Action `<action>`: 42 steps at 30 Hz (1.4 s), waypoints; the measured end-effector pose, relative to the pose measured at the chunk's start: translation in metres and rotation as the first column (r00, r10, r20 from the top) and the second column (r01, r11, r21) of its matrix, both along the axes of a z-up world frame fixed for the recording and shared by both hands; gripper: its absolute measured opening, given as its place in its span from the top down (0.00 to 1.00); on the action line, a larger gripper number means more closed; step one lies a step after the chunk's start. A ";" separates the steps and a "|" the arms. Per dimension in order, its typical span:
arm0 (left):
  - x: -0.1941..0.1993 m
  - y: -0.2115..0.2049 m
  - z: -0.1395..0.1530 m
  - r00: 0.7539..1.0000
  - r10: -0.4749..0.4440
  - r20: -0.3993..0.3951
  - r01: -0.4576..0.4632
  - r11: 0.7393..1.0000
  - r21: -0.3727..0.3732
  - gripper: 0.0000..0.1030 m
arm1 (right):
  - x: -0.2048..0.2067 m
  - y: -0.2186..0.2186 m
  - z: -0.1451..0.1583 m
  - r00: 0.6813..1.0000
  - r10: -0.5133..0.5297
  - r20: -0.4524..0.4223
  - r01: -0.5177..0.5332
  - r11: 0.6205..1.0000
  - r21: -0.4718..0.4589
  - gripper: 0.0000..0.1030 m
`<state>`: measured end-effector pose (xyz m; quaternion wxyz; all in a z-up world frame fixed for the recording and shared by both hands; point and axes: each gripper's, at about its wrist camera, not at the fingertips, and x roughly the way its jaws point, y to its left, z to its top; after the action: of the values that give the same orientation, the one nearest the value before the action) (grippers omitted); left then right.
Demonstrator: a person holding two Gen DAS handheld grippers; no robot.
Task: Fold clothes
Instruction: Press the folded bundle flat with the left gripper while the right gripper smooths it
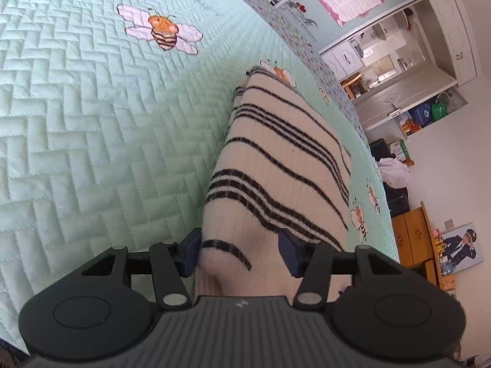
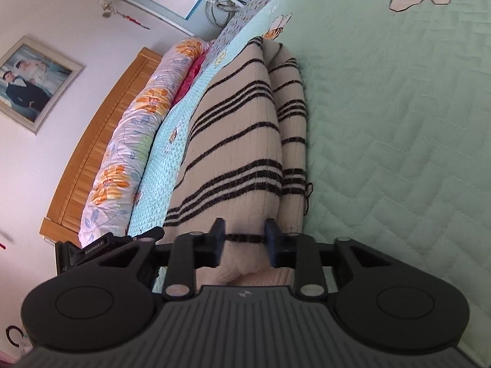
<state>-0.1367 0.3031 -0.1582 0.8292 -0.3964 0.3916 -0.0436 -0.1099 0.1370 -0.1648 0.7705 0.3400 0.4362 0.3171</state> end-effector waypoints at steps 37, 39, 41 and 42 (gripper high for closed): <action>-0.042 0.025 0.025 0.987 0.098 0.123 -0.090 0.994 -0.068 0.51 | -0.023 -0.037 0.025 0.987 -0.063 0.146 0.067 0.997 -0.023 0.68; -0.037 0.016 0.037 0.979 0.037 0.202 -0.021 0.996 -0.082 0.53 | -0.019 -0.031 0.026 0.991 -0.035 0.133 0.025 0.997 0.073 0.68; -0.022 -0.002 0.036 0.980 -0.044 0.195 0.055 0.997 -0.050 0.54 | -0.014 -0.023 0.022 0.994 -0.006 0.113 -0.011 0.988 0.151 0.68; -0.016 -0.007 0.028 0.983 -0.064 0.172 0.072 0.997 -0.037 0.57 | -0.013 -0.020 0.014 0.996 0.001 0.090 -0.015 0.989 0.148 0.68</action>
<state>-0.1529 0.2956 -0.1298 0.8490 -0.3954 0.3314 -0.1141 -0.1230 0.1172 -0.1507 0.7605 0.3802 0.3777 0.3668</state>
